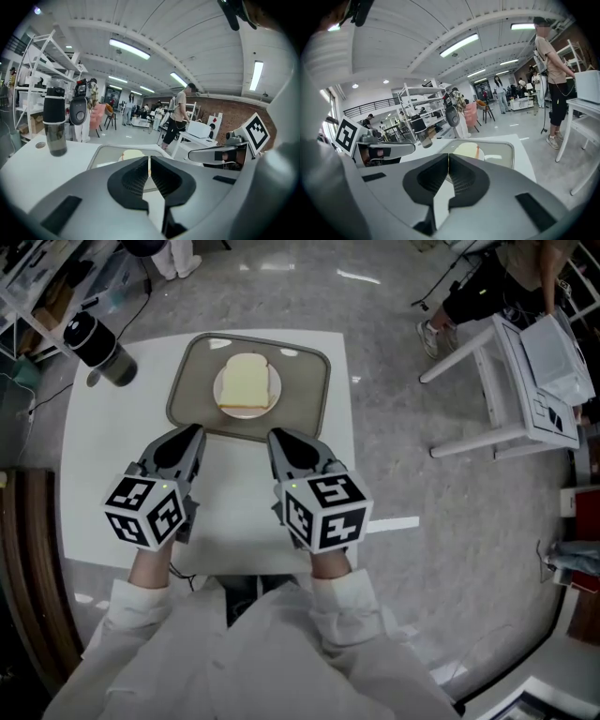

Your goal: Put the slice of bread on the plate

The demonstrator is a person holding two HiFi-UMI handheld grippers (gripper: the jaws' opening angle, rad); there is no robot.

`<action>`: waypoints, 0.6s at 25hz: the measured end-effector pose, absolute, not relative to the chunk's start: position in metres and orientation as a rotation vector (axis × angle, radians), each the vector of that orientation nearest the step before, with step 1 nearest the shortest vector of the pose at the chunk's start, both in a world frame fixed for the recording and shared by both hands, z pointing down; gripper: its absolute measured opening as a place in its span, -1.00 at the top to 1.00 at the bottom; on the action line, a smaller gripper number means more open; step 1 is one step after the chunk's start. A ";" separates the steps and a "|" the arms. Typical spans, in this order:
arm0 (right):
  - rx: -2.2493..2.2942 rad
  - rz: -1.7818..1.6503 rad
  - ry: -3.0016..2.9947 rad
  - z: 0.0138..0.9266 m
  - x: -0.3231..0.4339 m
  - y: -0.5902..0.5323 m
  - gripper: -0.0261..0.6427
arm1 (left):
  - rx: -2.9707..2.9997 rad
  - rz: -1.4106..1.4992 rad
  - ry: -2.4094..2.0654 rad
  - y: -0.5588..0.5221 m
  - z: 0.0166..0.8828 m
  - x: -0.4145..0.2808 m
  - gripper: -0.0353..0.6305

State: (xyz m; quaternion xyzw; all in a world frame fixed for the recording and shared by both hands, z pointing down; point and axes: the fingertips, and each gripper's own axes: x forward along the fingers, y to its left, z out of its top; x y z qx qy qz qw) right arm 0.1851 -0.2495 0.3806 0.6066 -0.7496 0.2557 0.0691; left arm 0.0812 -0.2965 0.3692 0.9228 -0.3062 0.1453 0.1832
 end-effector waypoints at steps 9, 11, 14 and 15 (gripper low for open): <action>1.778 0.606 -2.357 0.345 0.161 -0.195 0.88 | 2.690 0.317 -0.854 -0.224 0.341 0.056 0.85; 1.766 0.585 -2.363 0.343 0.160 -0.181 0.88 | 2.697 0.300 -0.849 -0.209 0.338 0.051 0.86; 1.739 0.560 -2.363 0.341 0.154 -0.160 0.88 | 2.695 0.278 -0.842 -0.186 0.334 0.046 0.86; 1.727 0.554 -2.363 0.341 0.152 -0.153 0.88 | 2.697 0.279 -0.837 -0.178 0.334 0.045 0.86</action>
